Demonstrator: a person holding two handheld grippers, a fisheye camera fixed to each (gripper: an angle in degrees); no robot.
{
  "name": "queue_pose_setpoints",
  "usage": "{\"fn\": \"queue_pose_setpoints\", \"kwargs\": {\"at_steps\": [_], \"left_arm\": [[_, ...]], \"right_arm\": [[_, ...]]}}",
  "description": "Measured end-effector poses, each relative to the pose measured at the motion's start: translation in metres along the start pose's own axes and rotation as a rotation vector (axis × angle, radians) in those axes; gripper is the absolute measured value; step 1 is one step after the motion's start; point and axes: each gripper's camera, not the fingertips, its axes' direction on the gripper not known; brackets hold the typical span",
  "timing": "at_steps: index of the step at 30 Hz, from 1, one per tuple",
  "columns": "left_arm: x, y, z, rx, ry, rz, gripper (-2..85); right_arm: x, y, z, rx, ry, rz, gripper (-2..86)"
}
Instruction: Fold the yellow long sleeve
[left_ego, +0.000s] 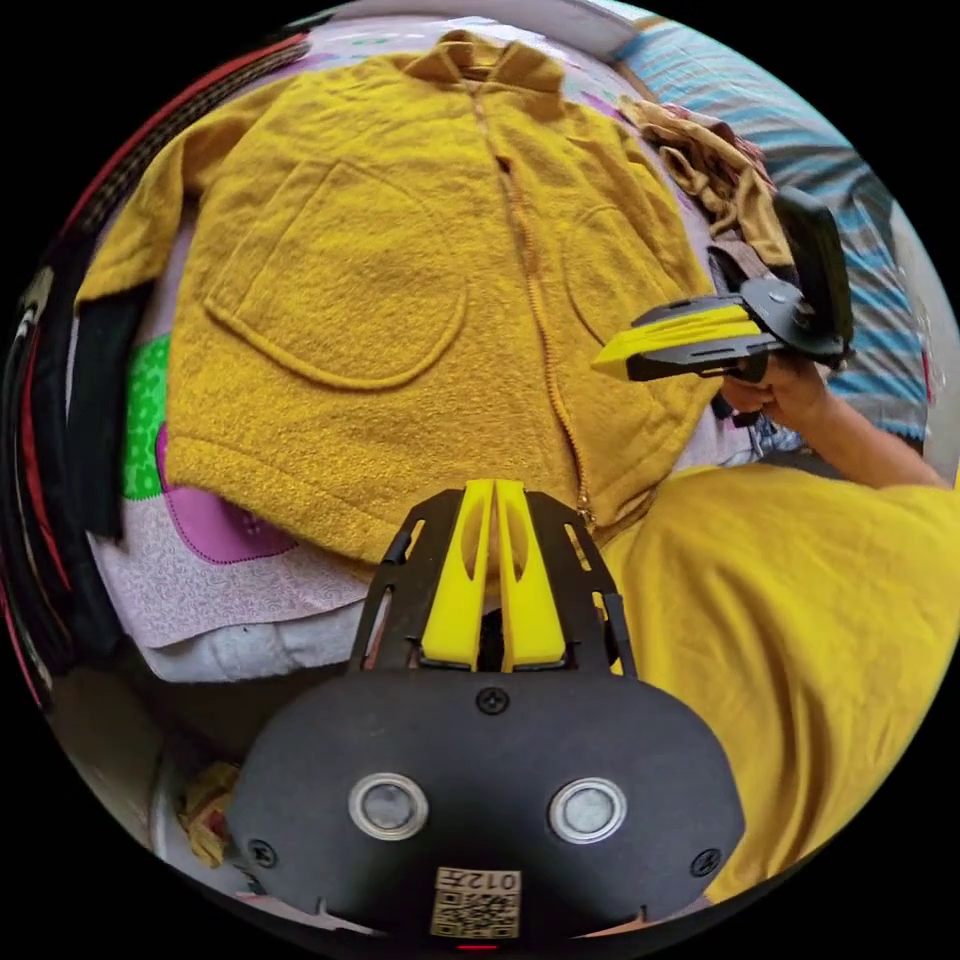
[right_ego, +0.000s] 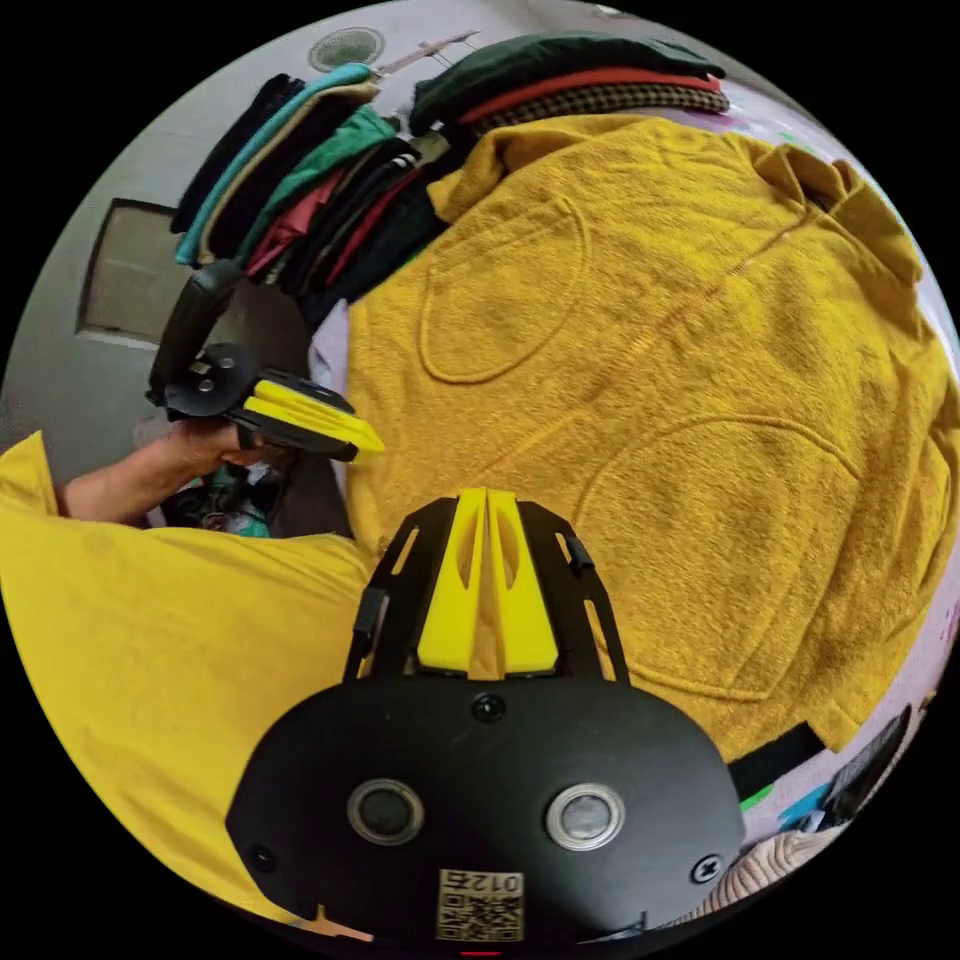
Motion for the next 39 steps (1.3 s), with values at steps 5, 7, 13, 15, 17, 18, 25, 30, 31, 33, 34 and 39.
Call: {"fn": "queue_pose_setpoints", "kwargs": {"at_steps": [5,7,13,15,17,18,25,30,31,33,34,39], "left_arm": [[0.046,-0.005,0.032,-0.1,-0.135,0.167,0.5],[0.052,-0.005,0.045,-0.119,-0.166,0.157,0.5],[0.058,-0.002,0.034,-0.069,-0.147,0.162,0.3],[0.071,-0.002,0.031,-0.049,-0.161,0.227,0.3],[0.08,-0.005,0.034,-0.05,-0.163,0.267,0.3],[0.084,-0.01,0.041,-0.074,-0.167,0.271,0.3],[0.076,-0.036,0.042,-0.109,-0.088,0.185,0.3],[0.078,-0.078,0.027,-0.077,-0.092,0.191,0.4],[0.079,-0.092,0.023,-0.059,-0.069,0.193,0.4],[0.084,-0.116,0.015,-0.036,-0.033,0.204,0.4],[0.089,-0.133,0.01,-0.02,-0.03,0.22,0.4],[0.113,-0.209,0.002,0.005,-0.003,0.286,0.4]], "right_arm": [[-0.011,0.007,0.033,-0.167,0.051,-0.036,0.3],[-0.006,0.013,0.03,-0.178,0.019,-0.027,0.3],[0.002,0.022,0.013,-0.188,-0.029,0.009,0.3],[-0.006,0.026,0.004,-0.15,-0.018,-0.009,0.4],[-0.011,0.029,-0.003,-0.098,0.001,-0.014,0.4],[-0.011,0.029,-0.003,-0.084,0.007,-0.005,0.4],[0.002,0.02,-0.041,-0.07,0.039,0.017,0.3],[0.054,0.007,-0.08,0.002,0.117,0.234,0.3],[0.068,0.006,-0.077,-0.09,0.101,0.263,0.3],[0.077,0.013,-0.098,-0.021,0.035,0.288,0.4],[0.078,0.027,-0.125,0.086,0.068,0.301,0.6],[0.115,0.147,-0.224,0.466,0.318,0.664,3.3]]}}
